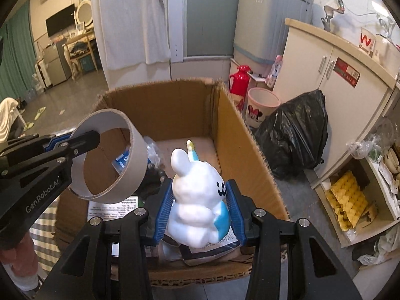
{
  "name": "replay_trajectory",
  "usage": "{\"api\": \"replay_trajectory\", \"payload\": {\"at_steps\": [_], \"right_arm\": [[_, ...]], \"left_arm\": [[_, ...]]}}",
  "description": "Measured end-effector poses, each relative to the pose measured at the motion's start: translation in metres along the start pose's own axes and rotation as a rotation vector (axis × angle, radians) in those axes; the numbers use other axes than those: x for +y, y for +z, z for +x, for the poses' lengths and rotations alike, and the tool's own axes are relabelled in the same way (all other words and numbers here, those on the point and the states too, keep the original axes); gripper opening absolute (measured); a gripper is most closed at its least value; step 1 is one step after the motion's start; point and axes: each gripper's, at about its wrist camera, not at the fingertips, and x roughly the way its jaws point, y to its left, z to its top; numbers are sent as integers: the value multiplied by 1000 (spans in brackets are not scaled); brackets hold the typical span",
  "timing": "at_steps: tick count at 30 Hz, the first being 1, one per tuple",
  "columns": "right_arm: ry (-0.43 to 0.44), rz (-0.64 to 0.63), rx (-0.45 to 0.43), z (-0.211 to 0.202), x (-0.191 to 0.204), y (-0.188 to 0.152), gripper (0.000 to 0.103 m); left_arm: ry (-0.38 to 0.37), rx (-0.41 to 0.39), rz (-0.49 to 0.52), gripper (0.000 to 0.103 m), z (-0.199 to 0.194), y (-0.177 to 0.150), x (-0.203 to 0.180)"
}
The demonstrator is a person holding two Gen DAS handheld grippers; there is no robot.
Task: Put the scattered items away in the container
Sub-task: 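Open the right tool to drop the bunny while the left tool releases the tape roll into the box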
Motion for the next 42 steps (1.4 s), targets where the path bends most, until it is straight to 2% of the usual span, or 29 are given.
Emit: {"api": "replay_trajectory", "payload": {"at_steps": [9,17,18,20,21,23,25,29,31,42], "right_arm": [[-9,7,45,17,-4,-5,42],[-19,11,25,14,-1,-7,43],[-18,12,17,12,0,-6,45],[-20,14,-8,5,0,-6,57],[-19,14,-20,1,1,-5,58],[-16,14,-36,-5,3,-3,59],[-19,12,-52,-11,5,-2,59],[-15,8,-77,-21,8,1,59],[-12,6,-91,-27,9,2,59],[5,20,-178,-65,18,10,59]], "left_arm": [[10,65,22,7,29,-5,-10],[21,84,13,10,35,-6,-9],[20,82,13,12,34,-5,-9],[19,75,10,16,32,-4,-8],[17,70,7,18,30,-3,-8],[11,62,5,25,26,-1,-7],[7,48,4,48,22,0,-8],[5,5,2,56,8,4,-7],[0,-8,0,64,3,7,-7],[6,-91,-15,64,-38,19,2]]}}
